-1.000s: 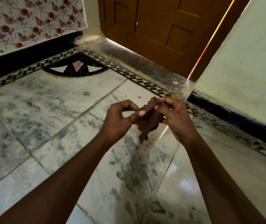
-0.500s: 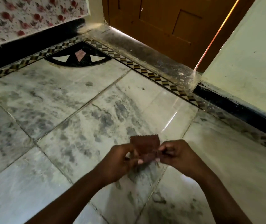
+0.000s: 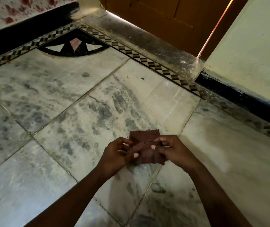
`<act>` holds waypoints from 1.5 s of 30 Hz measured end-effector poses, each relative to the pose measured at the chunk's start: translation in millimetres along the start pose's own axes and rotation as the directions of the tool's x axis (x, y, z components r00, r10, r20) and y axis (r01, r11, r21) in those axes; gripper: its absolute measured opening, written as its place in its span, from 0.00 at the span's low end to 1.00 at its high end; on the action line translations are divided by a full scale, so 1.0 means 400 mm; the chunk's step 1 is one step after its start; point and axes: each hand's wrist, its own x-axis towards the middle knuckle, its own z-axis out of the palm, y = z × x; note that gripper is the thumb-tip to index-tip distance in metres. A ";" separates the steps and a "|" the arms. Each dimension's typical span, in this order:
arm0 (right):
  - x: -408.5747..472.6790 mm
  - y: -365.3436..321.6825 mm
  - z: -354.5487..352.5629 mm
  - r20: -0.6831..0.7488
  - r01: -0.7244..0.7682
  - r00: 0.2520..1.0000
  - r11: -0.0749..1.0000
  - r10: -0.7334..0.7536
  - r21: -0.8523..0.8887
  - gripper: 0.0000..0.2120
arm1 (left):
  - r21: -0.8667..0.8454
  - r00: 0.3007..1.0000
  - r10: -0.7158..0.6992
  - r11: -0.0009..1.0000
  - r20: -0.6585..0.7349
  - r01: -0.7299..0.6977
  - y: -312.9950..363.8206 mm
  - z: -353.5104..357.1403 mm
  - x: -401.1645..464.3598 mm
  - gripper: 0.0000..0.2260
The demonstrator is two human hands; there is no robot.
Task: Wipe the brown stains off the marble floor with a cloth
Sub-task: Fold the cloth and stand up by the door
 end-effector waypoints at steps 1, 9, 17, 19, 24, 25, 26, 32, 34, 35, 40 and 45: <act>0.005 0.003 -0.001 -0.013 -0.007 1.000 1.000 0.008 0.006 0.09 | -0.020 0.999 -0.019 1.000 -0.037 0.018 -0.002 0.007 0.009 0.13; 0.035 0.019 -0.018 -0.120 -0.006 0.993 1.000 0.002 -0.029 0.07 | 0.124 0.981 0.054 0.992 -0.186 -0.031 0.007 0.039 0.052 0.10; 0.137 0.032 -0.026 -0.292 -0.066 0.956 0.973 -0.002 -0.223 0.10 | 0.218 0.968 0.084 0.975 -0.235 -0.032 -0.001 0.051 0.112 0.07; 0.138 0.050 -0.020 -0.331 -0.102 0.943 0.909 -0.041 -0.403 0.17 | 0.259 0.968 0.086 0.965 -0.234 -0.023 -0.007 0.053 0.113 0.12; 0.096 0.085 0.022 -0.171 0.124 0.926 0.700 -0.336 -0.703 0.17 | 0.294 0.977 0.118 0.954 -0.177 -0.062 -0.015 0.064 0.094 0.18; 0.098 0.097 0.036 -0.102 0.161 0.943 0.704 -0.317 -0.691 0.15 | 0.317 0.977 0.140 0.945 -0.161 -0.083 -0.019 0.064 0.091 0.19; 0.095 0.111 0.046 -0.060 0.181 0.954 0.722 -0.294 -0.668 0.14 | 0.337 0.976 0.157 0.936 -0.152 -0.098 -0.024 0.067 0.085 0.20; 0.115 0.126 0.065 -0.174 0.154 0.934 0.790 -0.312 -0.594 0.08 | 0.288 0.979 0.125 0.955 -0.161 -0.075 -0.045 0.072 0.055 0.20; 0.119 0.119 0.070 -0.174 0.169 0.925 0.777 -0.337 -0.606 0.09 | 0.290 0.975 0.162 0.950 -0.149 -0.114 -0.046 0.073 0.037 0.17; 0.128 0.124 0.074 -0.176 0.178 0.920 0.773 -0.351 -0.609 0.09 | 0.322 0.974 0.191 0.936 -0.125 -0.142 -0.053 0.072 0.034 0.17; 0.134 0.099 0.092 -0.233 0.149 0.912 0.802 -0.337 -0.579 0.05 | 0.583 0.931 0.358 0.744 0.064 -0.326 -0.081 0.055 0.015 0.19; 0.063 0.035 0.086 0.038 0.256 0.964 0.886 -0.262 -0.386 0.24 | 0.591 0.925 0.362 0.723 0.117 -0.357 -0.056 0.042 0.015 0.16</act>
